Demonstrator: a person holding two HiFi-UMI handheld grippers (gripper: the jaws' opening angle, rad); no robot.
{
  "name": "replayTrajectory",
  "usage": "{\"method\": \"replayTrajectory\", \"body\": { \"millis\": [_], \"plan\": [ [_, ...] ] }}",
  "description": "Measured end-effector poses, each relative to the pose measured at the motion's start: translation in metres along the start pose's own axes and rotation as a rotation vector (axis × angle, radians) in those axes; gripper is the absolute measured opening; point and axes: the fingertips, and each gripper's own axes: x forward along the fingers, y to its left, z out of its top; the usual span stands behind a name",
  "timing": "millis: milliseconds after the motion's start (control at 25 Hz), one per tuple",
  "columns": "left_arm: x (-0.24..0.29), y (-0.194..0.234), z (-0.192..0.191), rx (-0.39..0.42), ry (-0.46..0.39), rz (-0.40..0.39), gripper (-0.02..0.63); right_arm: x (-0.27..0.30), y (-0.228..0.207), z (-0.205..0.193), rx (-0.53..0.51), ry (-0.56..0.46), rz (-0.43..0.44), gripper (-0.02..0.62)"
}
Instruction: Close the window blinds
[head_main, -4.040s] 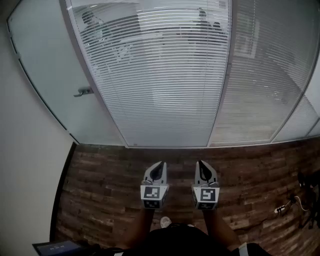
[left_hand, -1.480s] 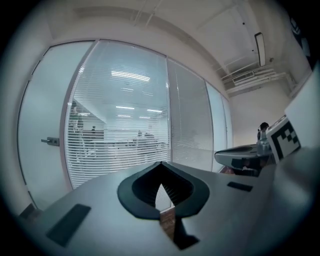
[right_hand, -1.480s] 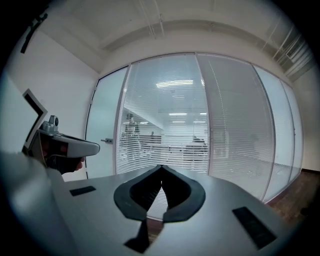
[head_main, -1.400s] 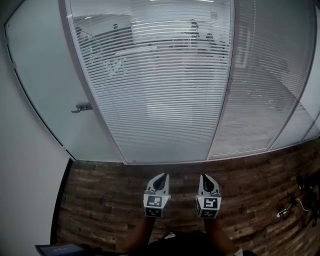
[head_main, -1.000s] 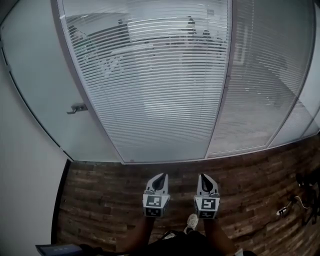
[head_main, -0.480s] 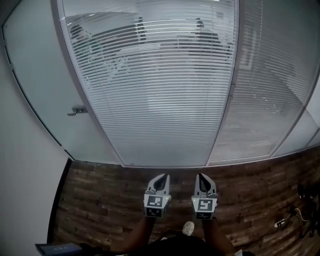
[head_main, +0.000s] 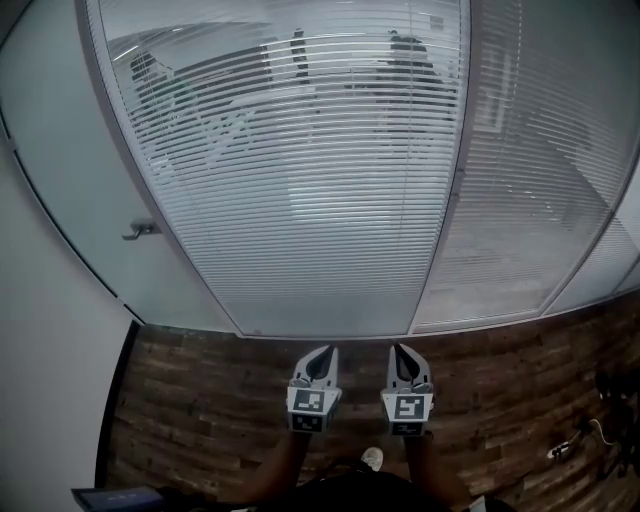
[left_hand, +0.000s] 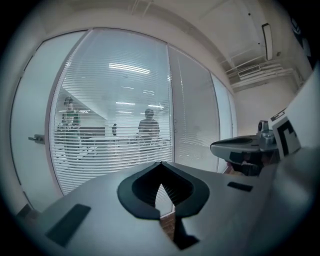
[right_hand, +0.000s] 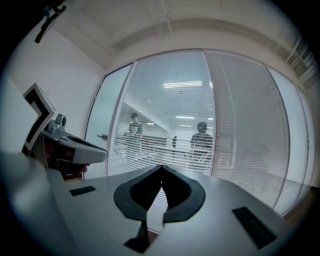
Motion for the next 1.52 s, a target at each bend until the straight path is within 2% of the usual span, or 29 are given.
{"method": "replayTrajectory", "body": {
  "millis": [120, 240, 680, 840, 1000, 1200, 1280, 1400, 1520],
  "plan": [
    [0.013, -0.002, -0.001, -0.012, 0.004, 0.01, -0.005, 0.007, -0.013, 0.0, 0.009, -0.004, -0.004, 0.002],
    [0.025, -0.01, 0.014, -0.031, -0.006, 0.005, -0.005, 0.016, -0.026, 0.001, 0.011, -0.005, -0.003, 0.002],
    [0.055, -0.013, 0.024, -0.001, -0.017, 0.043, -0.005, 0.039, -0.054, -0.002, 0.035, -0.009, 0.023, 0.002],
    [0.063, -0.014, 0.026, -0.001, -0.02, 0.041, -0.005, 0.05, -0.055, -0.004, 0.011, -0.017, 0.038, 0.002],
    [0.08, -0.007, 0.025, 0.005, -0.027, 0.041, -0.005, 0.066, -0.065, -0.003, 0.061, -0.088, 0.004, 0.002],
    [0.107, 0.003, 0.043, 0.0, -0.024, 0.024, -0.005, 0.087, -0.079, 0.005, 0.019, -0.017, 0.001, 0.002],
    [0.122, 0.011, 0.043, 0.009, -0.021, 0.008, -0.005, 0.099, -0.084, 0.012, 0.035, -0.013, -0.014, 0.002],
    [0.149, 0.019, 0.038, 0.016, -0.016, -0.013, -0.005, 0.118, -0.092, 0.002, 0.071, -0.022, -0.052, 0.002],
    [0.162, 0.028, 0.053, 0.009, -0.03, -0.035, -0.005, 0.135, -0.092, -0.001, 0.067, -0.017, -0.057, 0.002]
  ]
}}
